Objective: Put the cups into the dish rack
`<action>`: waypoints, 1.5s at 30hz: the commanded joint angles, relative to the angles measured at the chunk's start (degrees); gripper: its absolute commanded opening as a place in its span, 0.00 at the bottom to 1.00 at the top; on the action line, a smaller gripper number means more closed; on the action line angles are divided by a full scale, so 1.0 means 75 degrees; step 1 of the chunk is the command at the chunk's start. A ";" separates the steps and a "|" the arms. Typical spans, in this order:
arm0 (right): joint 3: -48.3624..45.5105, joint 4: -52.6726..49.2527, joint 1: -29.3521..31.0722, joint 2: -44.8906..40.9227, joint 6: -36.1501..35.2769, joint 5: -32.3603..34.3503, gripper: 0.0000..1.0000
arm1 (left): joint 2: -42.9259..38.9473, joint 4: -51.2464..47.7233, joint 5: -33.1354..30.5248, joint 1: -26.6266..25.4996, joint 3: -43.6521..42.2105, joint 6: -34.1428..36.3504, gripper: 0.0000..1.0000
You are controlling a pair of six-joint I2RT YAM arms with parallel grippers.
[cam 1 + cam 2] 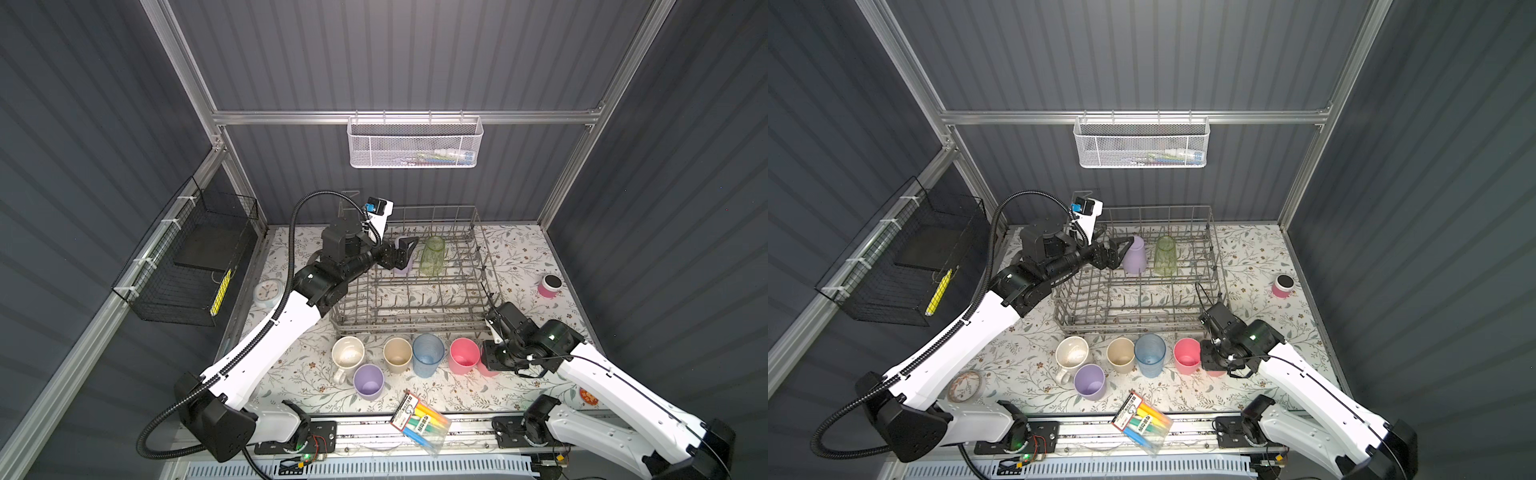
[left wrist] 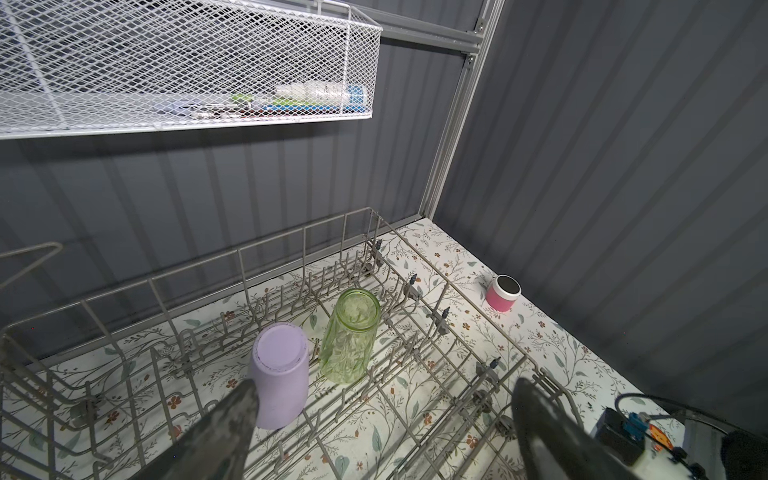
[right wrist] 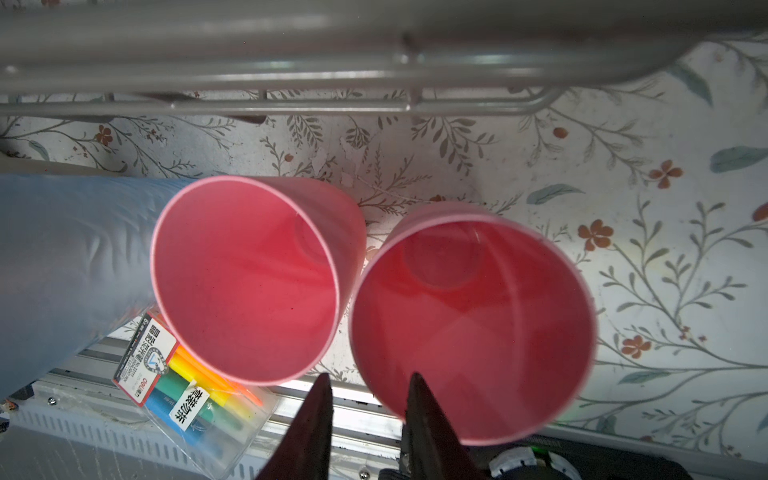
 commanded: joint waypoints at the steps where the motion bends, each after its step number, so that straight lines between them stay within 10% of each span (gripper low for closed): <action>1: 0.0258 -0.0442 0.0028 -0.0474 0.0124 0.0460 0.33 | 0.0083 0.0112 0.0693 -0.0011 0.0036 -0.0300 0.93; 24: 0.2550 -0.2025 -0.1232 -0.2571 0.0532 0.2923 0.35 | 0.2014 -0.2911 -0.1186 -0.4772 0.1469 0.1495 0.89; 45: 0.3602 -0.2198 -0.1559 -0.3337 0.0659 0.3922 0.36 | 0.4219 -0.2669 -0.1142 -0.5324 0.1768 0.3615 0.87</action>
